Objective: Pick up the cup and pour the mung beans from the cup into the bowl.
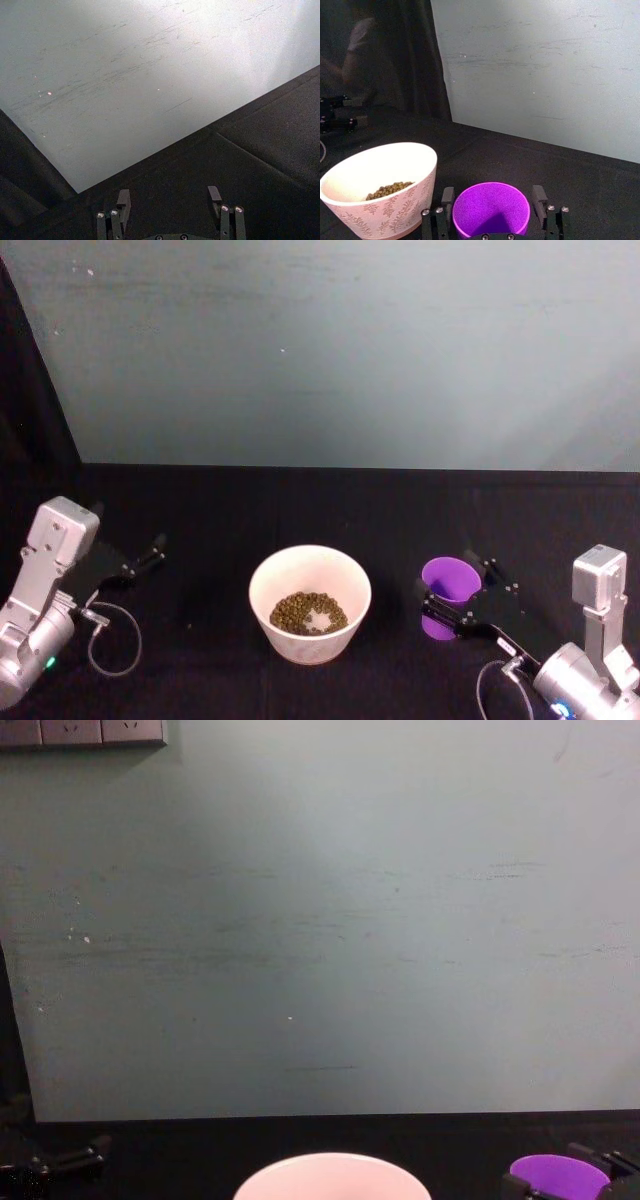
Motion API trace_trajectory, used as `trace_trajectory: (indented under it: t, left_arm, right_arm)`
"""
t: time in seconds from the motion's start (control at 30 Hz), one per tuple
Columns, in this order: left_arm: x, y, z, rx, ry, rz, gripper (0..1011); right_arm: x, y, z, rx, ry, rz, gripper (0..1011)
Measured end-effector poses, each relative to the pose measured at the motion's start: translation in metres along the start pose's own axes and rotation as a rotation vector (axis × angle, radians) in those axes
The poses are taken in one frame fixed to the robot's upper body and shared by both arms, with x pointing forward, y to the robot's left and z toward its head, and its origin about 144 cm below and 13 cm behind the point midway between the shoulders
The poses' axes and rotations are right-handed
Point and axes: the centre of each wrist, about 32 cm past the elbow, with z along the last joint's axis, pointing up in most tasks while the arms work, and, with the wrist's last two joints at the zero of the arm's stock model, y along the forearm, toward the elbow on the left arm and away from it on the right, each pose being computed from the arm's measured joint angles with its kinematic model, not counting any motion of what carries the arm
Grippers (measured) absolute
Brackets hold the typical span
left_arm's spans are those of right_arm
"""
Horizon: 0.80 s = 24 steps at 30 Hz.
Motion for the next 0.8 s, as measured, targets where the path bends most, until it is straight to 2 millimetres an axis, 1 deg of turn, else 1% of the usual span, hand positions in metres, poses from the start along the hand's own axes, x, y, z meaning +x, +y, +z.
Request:
trace_trajectory:
  t: [0.03, 0.8]
  left_arm:
    - [0.0, 0.0, 0.0, 0.0, 0.0, 0.0, 1000]
    - [0.0, 0.0, 0.0, 0.0, 0.0, 0.0, 1000]
  right_arm:
    - [0.0, 0.0, 0.0, 0.0, 0.0, 0.0, 1002]
    - [-0.0019, -0.0006, 0.0028, 0.005, -0.016, 0.002, 1002]
